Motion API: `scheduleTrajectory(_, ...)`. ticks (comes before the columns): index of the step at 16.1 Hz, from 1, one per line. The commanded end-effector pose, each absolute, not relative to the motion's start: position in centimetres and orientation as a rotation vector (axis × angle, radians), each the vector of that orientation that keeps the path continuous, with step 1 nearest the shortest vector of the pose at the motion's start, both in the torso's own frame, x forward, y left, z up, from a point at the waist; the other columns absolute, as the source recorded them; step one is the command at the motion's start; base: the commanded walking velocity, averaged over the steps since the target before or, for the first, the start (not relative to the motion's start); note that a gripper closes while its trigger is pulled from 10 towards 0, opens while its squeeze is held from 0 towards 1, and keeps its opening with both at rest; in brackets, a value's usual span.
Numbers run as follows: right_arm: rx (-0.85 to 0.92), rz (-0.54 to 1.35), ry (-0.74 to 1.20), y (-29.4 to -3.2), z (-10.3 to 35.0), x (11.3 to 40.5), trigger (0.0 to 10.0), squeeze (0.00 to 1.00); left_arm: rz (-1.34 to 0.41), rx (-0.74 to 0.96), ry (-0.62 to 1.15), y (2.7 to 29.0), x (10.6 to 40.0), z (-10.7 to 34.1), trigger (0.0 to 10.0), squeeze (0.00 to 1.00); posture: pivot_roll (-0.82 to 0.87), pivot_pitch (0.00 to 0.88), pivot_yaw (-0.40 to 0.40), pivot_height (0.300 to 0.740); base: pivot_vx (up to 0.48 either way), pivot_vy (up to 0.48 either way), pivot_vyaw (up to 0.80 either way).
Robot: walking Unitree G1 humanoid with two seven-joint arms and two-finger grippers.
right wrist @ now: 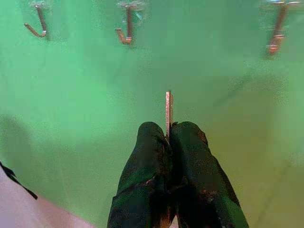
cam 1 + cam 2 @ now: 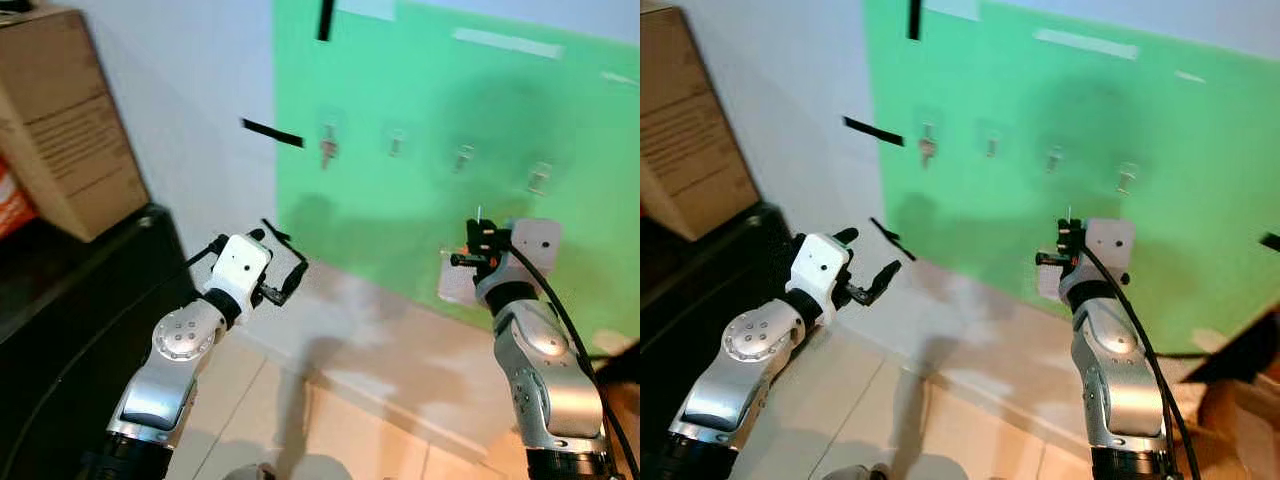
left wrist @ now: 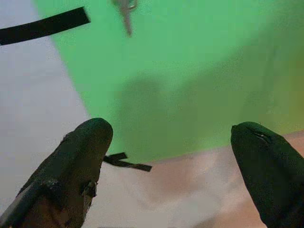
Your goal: Hang keys on a hook
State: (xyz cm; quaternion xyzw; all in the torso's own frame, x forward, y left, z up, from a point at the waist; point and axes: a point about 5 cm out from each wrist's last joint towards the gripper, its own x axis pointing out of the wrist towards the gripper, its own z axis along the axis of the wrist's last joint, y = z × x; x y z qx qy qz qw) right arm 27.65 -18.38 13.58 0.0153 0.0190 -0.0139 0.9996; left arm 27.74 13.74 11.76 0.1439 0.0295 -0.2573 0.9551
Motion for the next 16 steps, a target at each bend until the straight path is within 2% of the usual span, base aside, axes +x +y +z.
scheduleTrajectory(1, 0.039, 0.006, -0.014, -18.1, 14.9, 28.0, 10.0, 0.0, -0.552, 0.298, 0.06, 13.4, 27.9, 11.8, 10.0, 0.0, -0.04, 0.0, -0.019, 0.74, 0.0, 0.0, 0.0)
scheduleTrajectory(4, 0.02, 0.104, -0.05, -16.9, 16.0, 28.2, 10.0, 0.0, -0.598, 0.306, 0.056, 13.0, 27.8, 11.9, 10.0, 0.0, -0.04, 0.0, -0.021, 0.74, 0.0, 0.0, 0.0)
scheduleTrajectory(16, 0.016, 0.212, -0.151, -15.3, 18.6, 28.7, 10.0, 0.0, -0.597, 0.32, 0.03, 13.0, 28.1, 12.3, 10.0, 0.0, -0.03, 0.0, -0.032, 0.74, 0.0, 0.0, 0.0)
